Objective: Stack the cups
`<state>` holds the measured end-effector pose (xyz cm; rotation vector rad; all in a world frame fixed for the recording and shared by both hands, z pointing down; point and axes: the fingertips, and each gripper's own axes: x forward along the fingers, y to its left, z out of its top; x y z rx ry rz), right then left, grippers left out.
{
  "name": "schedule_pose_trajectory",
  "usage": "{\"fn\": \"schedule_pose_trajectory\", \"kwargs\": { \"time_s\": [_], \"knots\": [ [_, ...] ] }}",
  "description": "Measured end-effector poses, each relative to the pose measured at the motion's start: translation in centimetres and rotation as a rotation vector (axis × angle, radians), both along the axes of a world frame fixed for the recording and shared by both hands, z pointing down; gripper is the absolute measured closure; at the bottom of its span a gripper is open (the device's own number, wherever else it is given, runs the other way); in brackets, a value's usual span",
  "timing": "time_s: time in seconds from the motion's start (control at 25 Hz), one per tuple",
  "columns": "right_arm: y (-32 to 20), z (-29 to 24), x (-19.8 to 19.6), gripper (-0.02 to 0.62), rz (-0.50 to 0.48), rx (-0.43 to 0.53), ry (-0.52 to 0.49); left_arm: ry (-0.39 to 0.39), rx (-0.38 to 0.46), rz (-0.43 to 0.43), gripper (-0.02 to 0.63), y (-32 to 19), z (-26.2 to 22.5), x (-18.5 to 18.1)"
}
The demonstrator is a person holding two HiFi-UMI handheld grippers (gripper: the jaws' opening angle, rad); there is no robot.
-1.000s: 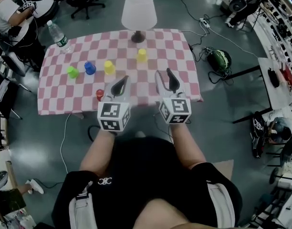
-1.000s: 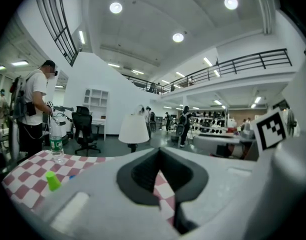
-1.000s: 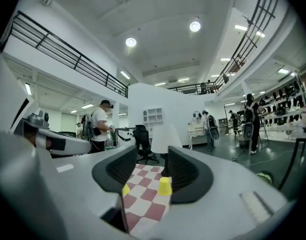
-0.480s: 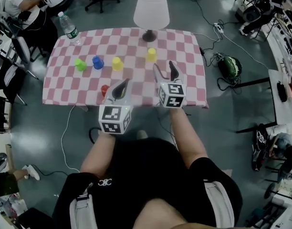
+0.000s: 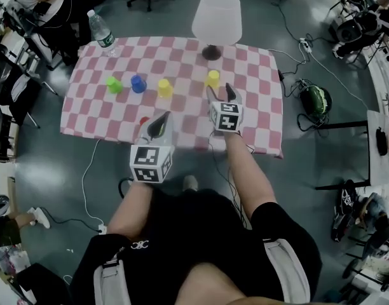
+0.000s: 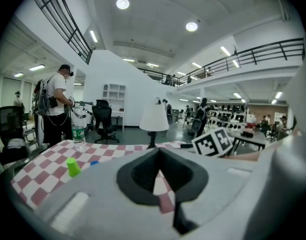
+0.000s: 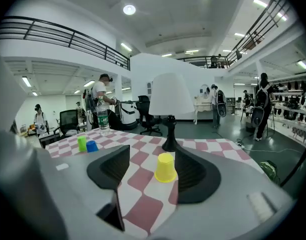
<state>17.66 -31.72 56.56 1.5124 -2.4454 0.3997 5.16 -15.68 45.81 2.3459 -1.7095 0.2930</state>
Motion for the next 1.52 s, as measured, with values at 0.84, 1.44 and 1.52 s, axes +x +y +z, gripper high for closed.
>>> {"fn": "schedule_pose_trajectory", "kwargs": {
  "time_s": [0.84, 1.44, 1.52],
  "knots": [
    [-6.6, 9.7, -0.6, 0.325, 0.095, -0.185, 0.04, -0.015, -0.151, -0.016, 0.607, -0.9, 4.8, -2.4],
    [-7.5, 10.7, -0.5, 0.385, 0.092, -0.191, 0.121, -0.02, -0.161, -0.036, 0.607, 0.2, 5.0, -3.5],
    [-7.3, 10.0, -0.6, 0.385, 0.085, -0.176, 0.113, -0.019, -0.152, -0.042, 0.607, 0.1, 4.7, -3.6]
  ]
}}
